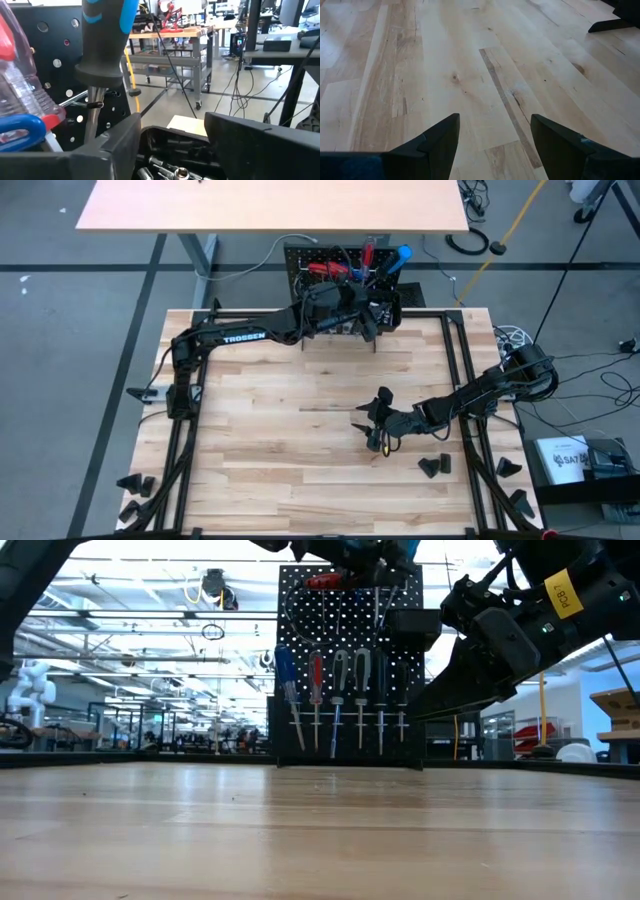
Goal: Hang tools onto peg board
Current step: Return to Home Position
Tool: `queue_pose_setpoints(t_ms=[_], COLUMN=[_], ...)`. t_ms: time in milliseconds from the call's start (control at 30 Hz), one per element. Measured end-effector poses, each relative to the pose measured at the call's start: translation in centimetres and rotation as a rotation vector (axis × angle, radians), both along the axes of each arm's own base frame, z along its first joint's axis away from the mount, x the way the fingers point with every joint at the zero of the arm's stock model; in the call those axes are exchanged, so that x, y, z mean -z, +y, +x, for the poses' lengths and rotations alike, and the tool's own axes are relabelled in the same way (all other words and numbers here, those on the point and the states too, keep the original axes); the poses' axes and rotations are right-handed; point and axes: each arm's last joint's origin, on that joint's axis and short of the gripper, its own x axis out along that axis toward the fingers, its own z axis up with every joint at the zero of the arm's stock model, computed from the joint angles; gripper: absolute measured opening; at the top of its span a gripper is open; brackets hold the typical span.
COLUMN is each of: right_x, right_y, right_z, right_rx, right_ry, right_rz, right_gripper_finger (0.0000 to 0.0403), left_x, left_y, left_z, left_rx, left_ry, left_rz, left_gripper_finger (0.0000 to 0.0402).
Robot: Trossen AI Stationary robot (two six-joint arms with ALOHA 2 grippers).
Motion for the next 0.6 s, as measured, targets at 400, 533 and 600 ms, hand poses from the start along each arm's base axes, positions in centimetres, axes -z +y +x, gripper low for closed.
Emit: queue_pose_setpoints(t_ms=[400,533,600], right_x=[0.0,-0.2,-0.8], right_y=[0.0,0.0,0.0], right_z=[0.0,0.0,0.0], right_rx=[-0.001,-0.004,-0.007], right_ry=[0.006,-0.009,-0.043], right_rz=[-0.002,0.006,0.016], right_gripper_finger=[0.0238,0.0238,0.0238], left_x=[-3.1,-4.3,-4.8], left_y=[-5.3,-7.4,-8.4], left_z=[-1.4,-2.7,-3.5], left_rx=[0.158,0.205,0.233], left_ry=[0.020,0.072,0.102], left_rz=[0.051,0.057,0.056], left_gripper_finger=[0.0238,0.0239,0.0239])
